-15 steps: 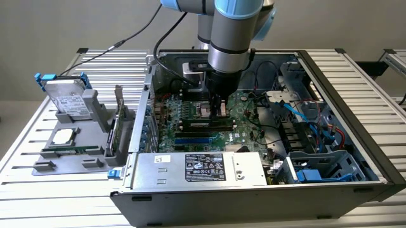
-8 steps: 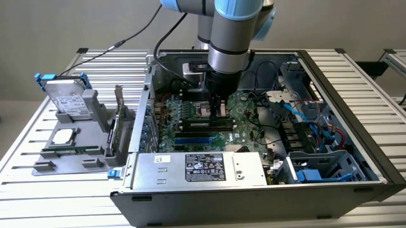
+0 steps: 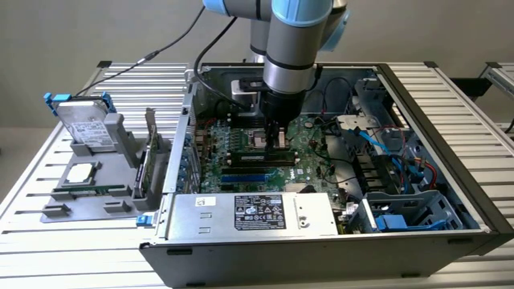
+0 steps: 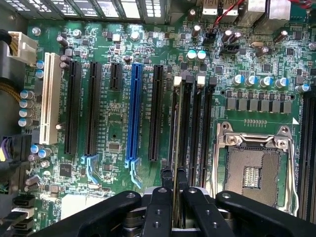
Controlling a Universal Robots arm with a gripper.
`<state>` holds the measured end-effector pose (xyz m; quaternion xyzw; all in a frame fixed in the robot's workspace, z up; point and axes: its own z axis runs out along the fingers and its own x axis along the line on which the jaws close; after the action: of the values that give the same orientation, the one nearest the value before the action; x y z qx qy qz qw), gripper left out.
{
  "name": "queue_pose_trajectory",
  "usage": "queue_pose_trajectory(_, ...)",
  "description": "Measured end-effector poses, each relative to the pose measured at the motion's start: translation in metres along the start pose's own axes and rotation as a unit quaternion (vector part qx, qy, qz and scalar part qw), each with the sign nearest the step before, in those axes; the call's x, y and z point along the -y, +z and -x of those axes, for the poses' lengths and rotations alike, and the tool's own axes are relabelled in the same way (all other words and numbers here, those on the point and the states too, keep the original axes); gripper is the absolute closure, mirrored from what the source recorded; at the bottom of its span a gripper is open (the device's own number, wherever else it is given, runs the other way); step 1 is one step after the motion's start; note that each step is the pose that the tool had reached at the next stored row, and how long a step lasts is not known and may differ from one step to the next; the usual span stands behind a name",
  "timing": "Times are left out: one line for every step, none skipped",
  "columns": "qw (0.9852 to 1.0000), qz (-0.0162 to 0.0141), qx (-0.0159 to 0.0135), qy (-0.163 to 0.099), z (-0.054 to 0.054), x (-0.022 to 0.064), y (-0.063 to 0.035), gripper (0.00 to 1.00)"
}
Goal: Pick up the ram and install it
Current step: 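Insert the ram into the slot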
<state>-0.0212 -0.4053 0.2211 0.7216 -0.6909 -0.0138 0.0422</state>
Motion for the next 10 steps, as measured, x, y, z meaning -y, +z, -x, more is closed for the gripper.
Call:
queue_pose_trajectory(1.0000, 0.0000, 0.0000, 0.001, 0.0001, 0.0000, 0.0002, 0.87)
queue_pose_trajectory(1.0000, 0.0001, 0.0000, 0.002, 0.0001, 0.0001, 0.0004, 0.87)
queue_pose_trajectory(1.0000, 0.0001, 0.0000, 0.003, 0.0002, 0.0001, 0.0006, 0.87)
queue_pose_trajectory(1.0000, 0.0002, -0.0001, 0.003, 0.0003, 0.0001, 0.0009, 0.87)
queue_pose_trajectory(1.0000, 0.0003, -0.0001, 0.004, 0.0005, 0.0001, 0.0011, 0.87)
queue_pose_trajectory(1.0000, 0.0003, -0.0002, 0.004, 0.0007, 0.0001, 0.0013, 0.87)
queue_pose_trajectory(1.0000, 0.0002, -0.0002, 0.004, 0.0010, 0.0001, 0.0016, 0.87)
queue_pose_trajectory(1.0000, 0.0002, -0.0003, 0.004, 0.0012, 0.0002, 0.0017, 0.87)
queue_pose_trajectory(1.0000, 0.0002, -0.0004, 0.004, 0.0013, 0.0002, 0.0018, 0.87)
queue_pose_trajectory(1.0000, 0.0002, -0.0005, 0.004, 0.0014, 0.0002, 0.0019, 0.87)
